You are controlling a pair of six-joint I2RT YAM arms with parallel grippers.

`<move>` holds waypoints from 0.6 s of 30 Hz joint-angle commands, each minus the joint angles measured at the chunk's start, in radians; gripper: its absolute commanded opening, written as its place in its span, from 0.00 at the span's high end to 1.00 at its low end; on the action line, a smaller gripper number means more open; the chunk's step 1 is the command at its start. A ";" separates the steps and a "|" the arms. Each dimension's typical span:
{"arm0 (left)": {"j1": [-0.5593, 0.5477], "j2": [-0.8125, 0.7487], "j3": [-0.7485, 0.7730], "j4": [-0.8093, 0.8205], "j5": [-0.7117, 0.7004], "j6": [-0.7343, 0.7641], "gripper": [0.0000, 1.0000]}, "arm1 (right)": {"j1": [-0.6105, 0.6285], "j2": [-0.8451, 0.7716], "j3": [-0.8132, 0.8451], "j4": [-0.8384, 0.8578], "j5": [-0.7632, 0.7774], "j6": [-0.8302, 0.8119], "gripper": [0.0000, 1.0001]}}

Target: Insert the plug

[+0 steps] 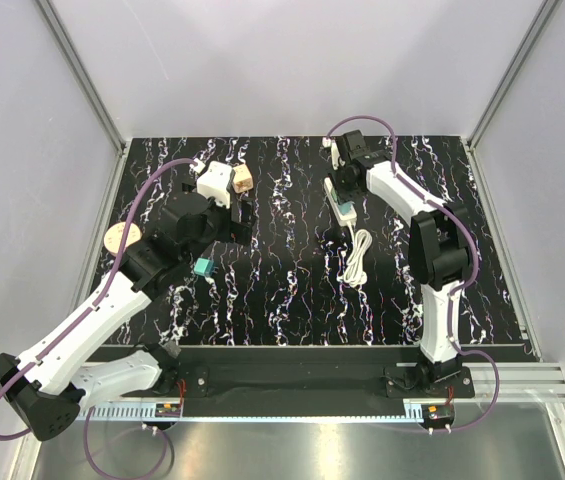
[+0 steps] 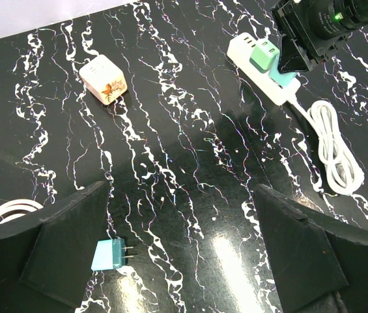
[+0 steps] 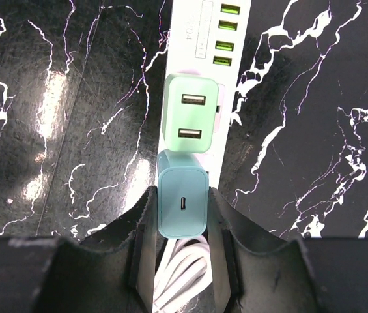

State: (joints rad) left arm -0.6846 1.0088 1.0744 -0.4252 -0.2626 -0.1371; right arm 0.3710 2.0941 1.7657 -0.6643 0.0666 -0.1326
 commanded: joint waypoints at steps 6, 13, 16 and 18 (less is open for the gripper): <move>0.002 -0.021 0.005 0.046 -0.023 0.014 0.01 | -0.004 0.040 -0.043 -0.017 0.007 0.083 1.00; 0.002 -0.021 0.005 0.046 -0.021 0.013 0.01 | 0.003 0.015 -0.127 0.034 -0.033 0.123 1.00; 0.002 -0.022 0.005 0.046 -0.024 0.014 0.01 | 0.011 0.027 -0.140 0.034 -0.028 0.128 1.00; 0.002 -0.022 0.005 0.046 -0.027 0.016 0.01 | 0.013 0.034 -0.149 0.034 -0.030 0.126 1.00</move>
State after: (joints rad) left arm -0.6846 1.0088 1.0744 -0.4252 -0.2634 -0.1349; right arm 0.3702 2.0792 1.6764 -0.5777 0.0742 -0.0433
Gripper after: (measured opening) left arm 0.987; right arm 0.377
